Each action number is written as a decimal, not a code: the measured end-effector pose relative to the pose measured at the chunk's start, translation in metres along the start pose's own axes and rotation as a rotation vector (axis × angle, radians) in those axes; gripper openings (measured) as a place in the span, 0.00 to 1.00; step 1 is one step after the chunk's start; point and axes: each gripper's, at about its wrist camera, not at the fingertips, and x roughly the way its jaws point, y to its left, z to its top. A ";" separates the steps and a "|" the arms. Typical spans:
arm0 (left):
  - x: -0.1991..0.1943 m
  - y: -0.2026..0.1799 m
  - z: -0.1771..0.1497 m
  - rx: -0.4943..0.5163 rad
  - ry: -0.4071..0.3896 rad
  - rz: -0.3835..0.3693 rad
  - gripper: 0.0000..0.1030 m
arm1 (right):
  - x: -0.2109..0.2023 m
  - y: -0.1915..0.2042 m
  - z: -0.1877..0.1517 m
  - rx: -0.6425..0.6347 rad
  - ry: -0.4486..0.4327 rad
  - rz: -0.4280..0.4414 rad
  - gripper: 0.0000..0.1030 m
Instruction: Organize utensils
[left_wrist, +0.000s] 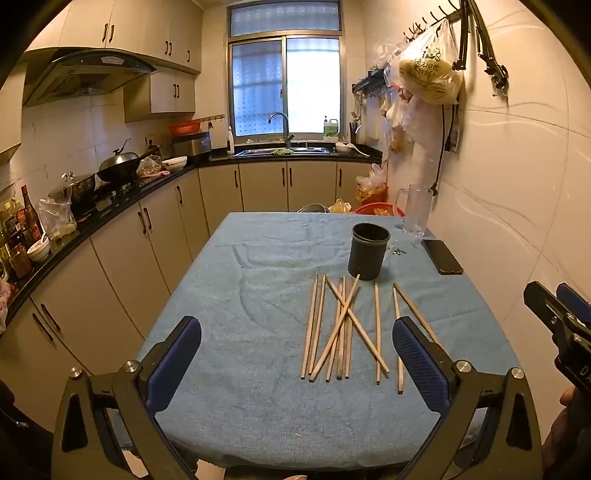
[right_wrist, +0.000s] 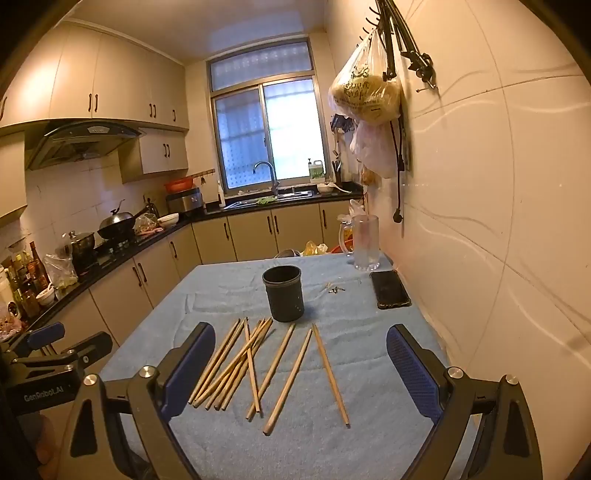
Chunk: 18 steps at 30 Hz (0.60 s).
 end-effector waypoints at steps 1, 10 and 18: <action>0.000 0.000 0.000 -0.001 -0.001 0.000 1.00 | 0.001 0.001 -0.001 -0.005 -0.004 -0.002 0.93; 0.002 0.004 -0.002 -0.017 0.007 0.003 1.00 | 0.002 0.005 -0.001 -0.026 -0.008 0.000 0.93; 0.000 0.008 -0.003 -0.024 -0.010 0.009 1.00 | 0.006 0.008 -0.003 -0.035 -0.007 0.005 0.93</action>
